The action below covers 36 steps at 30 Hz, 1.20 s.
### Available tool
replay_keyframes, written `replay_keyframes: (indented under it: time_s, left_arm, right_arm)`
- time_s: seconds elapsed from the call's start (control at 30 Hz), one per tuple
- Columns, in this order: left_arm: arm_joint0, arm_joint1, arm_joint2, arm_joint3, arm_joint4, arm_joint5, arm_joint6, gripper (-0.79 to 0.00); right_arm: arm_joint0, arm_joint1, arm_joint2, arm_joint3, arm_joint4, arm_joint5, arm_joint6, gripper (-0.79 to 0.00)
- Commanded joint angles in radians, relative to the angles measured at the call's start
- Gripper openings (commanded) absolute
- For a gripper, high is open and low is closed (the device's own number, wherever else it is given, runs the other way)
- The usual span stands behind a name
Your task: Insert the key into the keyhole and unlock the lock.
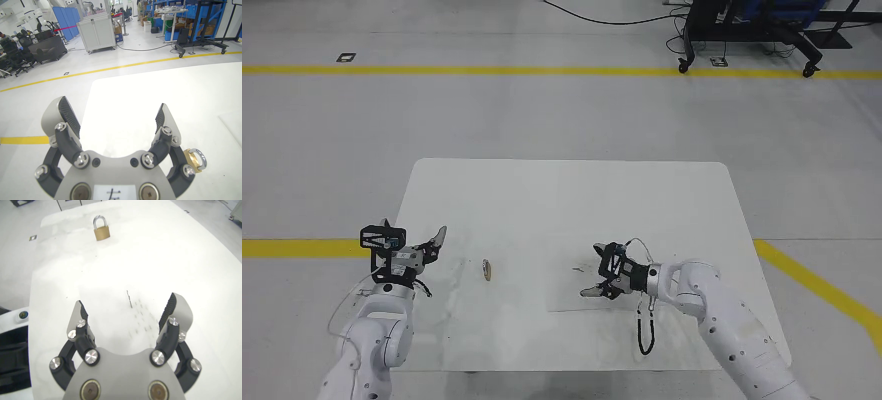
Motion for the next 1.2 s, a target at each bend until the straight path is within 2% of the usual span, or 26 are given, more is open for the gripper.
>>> replay_keyframes:
  time_s: [0.0,0.13,0.4,0.5,0.6,0.87,1.07,1.17]
  left_arm:
    - [0.000,0.000,0.000,0.000,0.000,0.000,0.000,0.000]
    - [0.000,0.000,0.000,0.000,0.000,0.000,0.000,0.000]
    - [0.000,0.000,0.000,0.000,0.000,0.000,0.000,0.000]
    - [0.000,0.000,0.000,0.000,0.000,0.000,0.000,0.000]
    - [0.000,0.000,0.000,0.000,0.000,0.000,0.000,0.000]
    - [0.000,0.000,0.000,0.000,0.000,0.000,0.000,0.000]
    - [0.000,0.000,0.000,0.000,0.000,0.000,0.000,0.000]
    - [0.000,0.000,0.000,0.000,0.000,0.000,0.000,0.000]
  right_arm:
    - [0.038,-0.005,-0.030,0.015,-0.042,0.030,0.020,-0.437]
    - [0.082,-0.009,-0.073,0.035,-0.102,0.023,0.005,-0.489]
    - [0.131,-0.018,-0.154,0.052,-0.176,0.009,0.031,-0.523]
    - [0.140,-0.020,-0.166,0.057,-0.178,0.009,0.034,-0.616]
    - [0.144,-0.020,-0.174,0.056,-0.185,0.020,0.040,-0.782]
    - [0.124,-0.010,-0.152,0.025,-0.175,0.029,-0.002,-0.785]
    - [0.091,0.002,-0.108,0.001,-0.142,0.036,-0.087,-0.785]
    - [0.071,0.005,-0.088,0.011,-0.097,0.036,-0.172,-0.785]
